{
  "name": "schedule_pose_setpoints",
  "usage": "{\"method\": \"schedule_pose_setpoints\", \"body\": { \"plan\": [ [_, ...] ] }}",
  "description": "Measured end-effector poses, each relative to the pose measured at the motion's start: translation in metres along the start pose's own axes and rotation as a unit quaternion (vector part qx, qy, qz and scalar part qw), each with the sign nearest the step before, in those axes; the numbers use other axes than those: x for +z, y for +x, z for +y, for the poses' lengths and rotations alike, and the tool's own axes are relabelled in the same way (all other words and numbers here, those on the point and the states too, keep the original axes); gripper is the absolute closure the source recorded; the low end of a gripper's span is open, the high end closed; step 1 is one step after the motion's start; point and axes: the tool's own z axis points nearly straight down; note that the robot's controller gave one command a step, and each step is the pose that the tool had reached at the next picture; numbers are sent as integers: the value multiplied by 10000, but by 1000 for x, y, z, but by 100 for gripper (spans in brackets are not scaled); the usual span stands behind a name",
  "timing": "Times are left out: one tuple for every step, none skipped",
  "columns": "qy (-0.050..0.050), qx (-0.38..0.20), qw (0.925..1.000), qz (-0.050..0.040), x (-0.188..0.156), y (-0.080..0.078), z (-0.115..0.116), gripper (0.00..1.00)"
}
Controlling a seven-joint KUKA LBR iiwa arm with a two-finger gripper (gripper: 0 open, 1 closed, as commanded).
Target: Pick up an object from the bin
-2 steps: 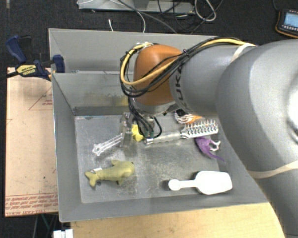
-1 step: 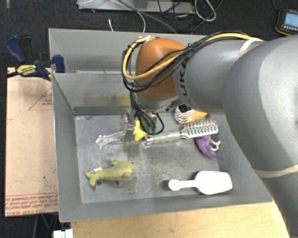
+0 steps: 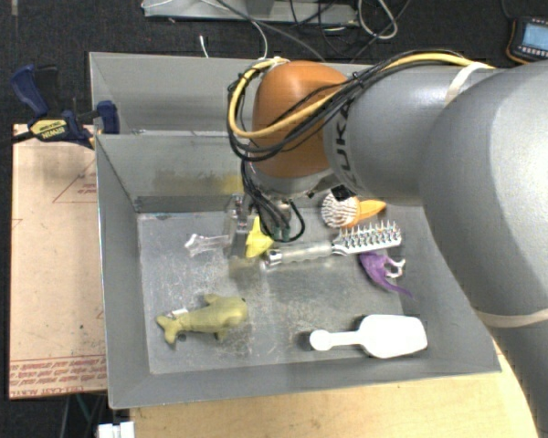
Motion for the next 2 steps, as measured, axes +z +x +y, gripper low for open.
{"method": "schedule_pose_setpoints", "body": {
  "plan": [
    [-5,3,10000,-6,-13,0,0,100],
    [-6,4,10000,-3,-31,0,0,100]
  ]
}}
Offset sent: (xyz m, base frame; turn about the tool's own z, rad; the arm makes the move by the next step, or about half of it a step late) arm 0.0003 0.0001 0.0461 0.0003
